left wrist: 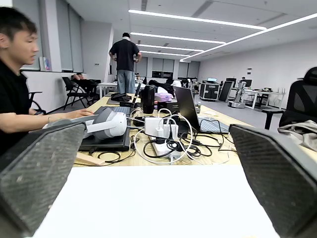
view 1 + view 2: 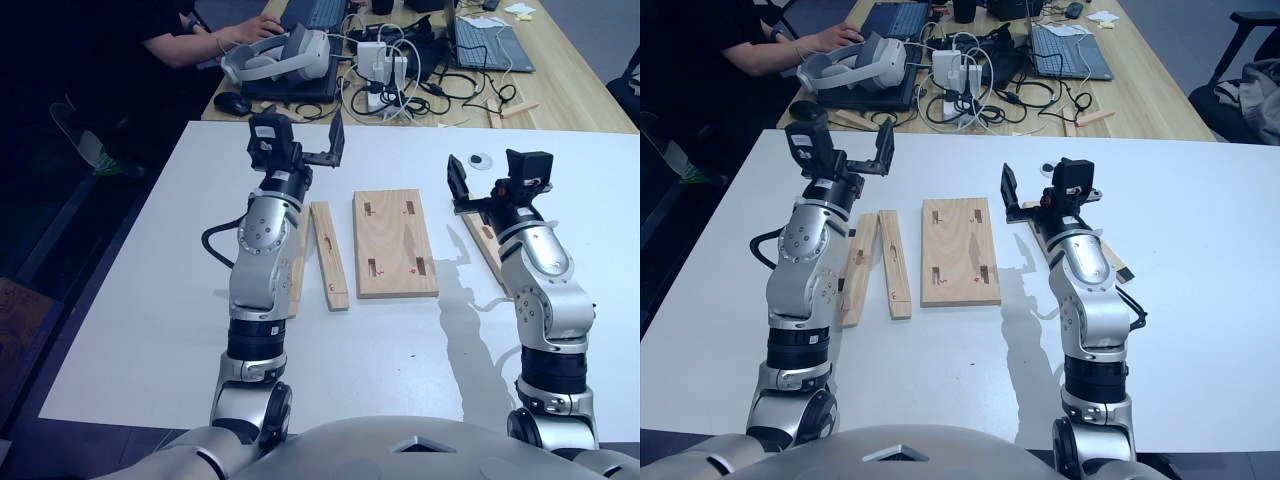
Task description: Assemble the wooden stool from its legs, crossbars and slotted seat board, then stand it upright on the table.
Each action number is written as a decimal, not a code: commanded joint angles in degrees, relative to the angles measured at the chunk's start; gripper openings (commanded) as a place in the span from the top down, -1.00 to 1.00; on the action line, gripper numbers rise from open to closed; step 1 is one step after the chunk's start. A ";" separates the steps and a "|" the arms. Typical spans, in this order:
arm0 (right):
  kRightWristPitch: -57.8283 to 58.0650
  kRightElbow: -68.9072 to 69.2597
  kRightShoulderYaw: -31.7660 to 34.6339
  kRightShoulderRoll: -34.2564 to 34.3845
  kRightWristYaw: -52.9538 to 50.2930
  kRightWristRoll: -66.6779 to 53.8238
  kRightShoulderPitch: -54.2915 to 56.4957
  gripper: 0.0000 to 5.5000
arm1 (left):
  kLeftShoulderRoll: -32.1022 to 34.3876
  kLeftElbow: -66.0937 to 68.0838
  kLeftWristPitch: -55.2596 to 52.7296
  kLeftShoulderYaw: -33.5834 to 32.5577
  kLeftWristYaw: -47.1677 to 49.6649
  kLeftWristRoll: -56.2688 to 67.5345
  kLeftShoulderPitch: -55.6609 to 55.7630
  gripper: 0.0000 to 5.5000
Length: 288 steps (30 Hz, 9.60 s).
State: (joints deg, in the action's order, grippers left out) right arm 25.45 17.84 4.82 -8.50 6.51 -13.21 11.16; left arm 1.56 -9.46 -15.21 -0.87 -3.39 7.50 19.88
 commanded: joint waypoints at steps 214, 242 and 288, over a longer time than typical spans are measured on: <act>13.21 2.07 8.30 2.63 -2.14 -20.13 12.40 -0.96 | 26.45 12.77 -10.18 -11.22 -22.86 9.78 0.74 0.54; 26.41 -3.31 10.14 3.30 -3.38 -57.12 24.07 -0.53 | 21.32 3.49 12.09 6.55 -38.70 6.54 3.83 0.54; 10.46 -1.22 12.21 -0.31 -9.06 -63.22 17.72 0.85 | 18.14 10.26 22.15 1.39 -28.34 0.69 6.52 -0.26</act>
State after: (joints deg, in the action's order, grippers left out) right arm 36.77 17.33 16.34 -7.33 -2.94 -77.96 27.57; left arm 21.45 -0.10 7.10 1.32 -34.49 8.74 24.62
